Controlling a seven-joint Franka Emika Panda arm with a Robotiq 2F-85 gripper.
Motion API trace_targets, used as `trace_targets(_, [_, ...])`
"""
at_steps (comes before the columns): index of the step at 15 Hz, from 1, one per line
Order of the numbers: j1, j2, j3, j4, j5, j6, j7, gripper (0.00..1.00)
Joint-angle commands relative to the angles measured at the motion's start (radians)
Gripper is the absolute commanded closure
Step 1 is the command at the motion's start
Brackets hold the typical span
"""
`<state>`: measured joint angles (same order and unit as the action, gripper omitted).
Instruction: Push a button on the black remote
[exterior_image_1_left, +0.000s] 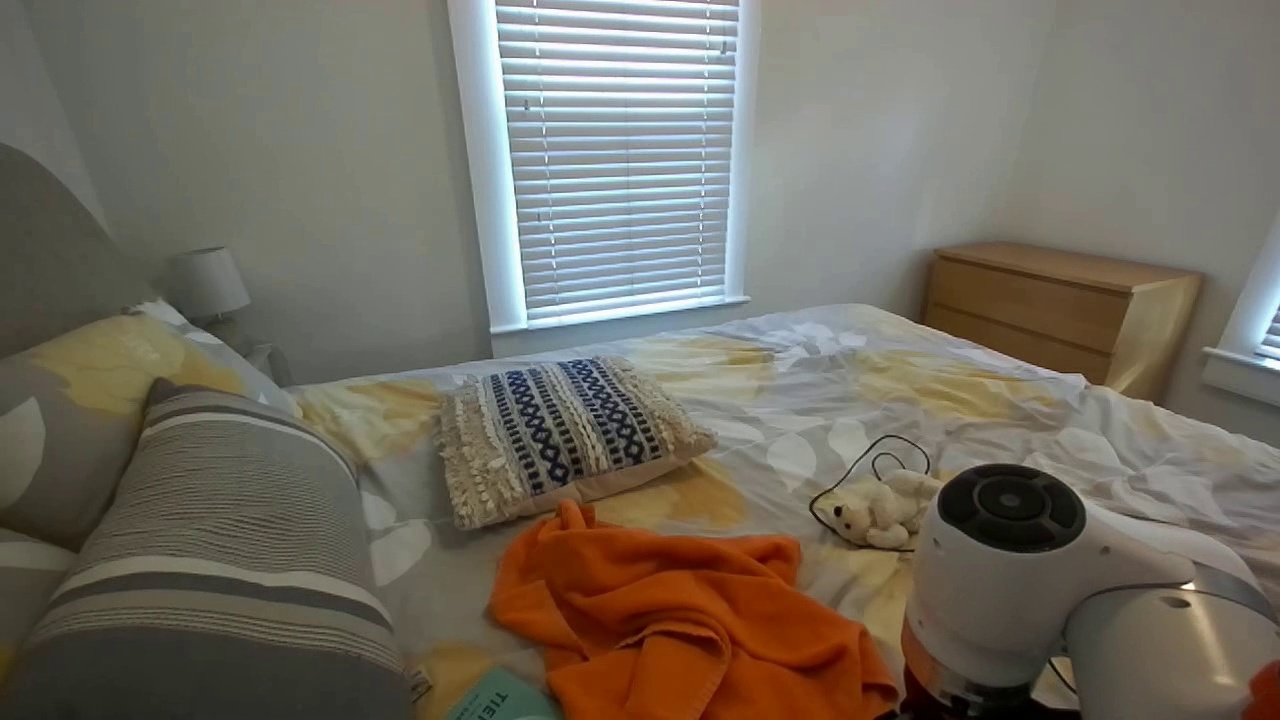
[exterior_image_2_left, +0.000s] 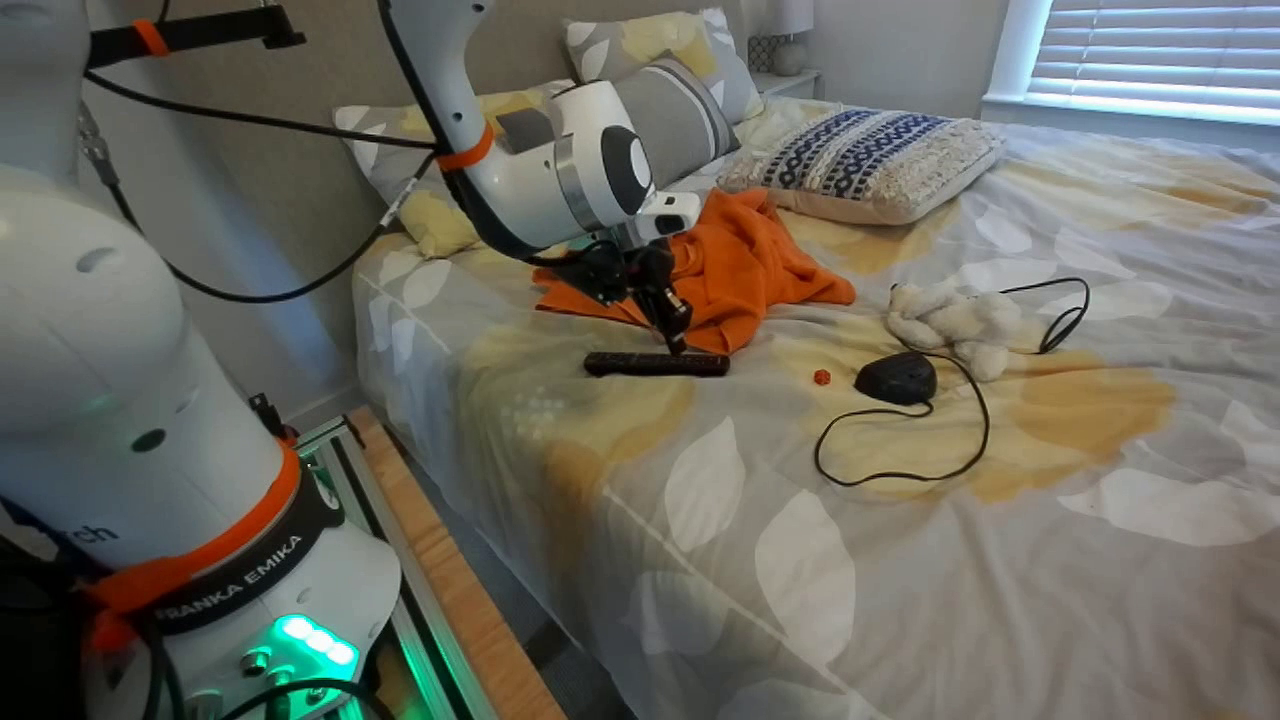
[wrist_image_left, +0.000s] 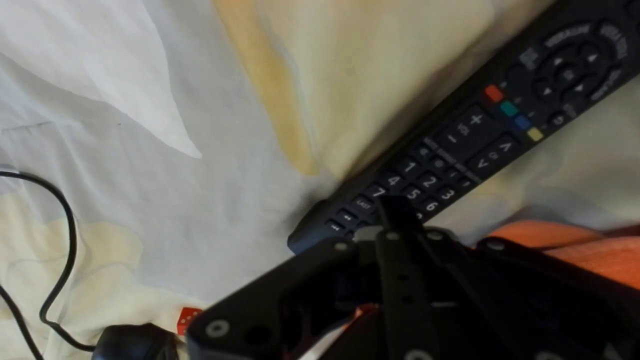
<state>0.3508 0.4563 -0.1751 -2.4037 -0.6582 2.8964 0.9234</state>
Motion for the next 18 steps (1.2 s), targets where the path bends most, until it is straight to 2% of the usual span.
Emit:
trace_targets(1, [0.062,0.061,-0.056,0.044,-0.047,0.006,0.063,1.00])
trace_targets(18, [0.152,0.077,-0.111,0.051,-0.029,0.000,0.092,1.00])
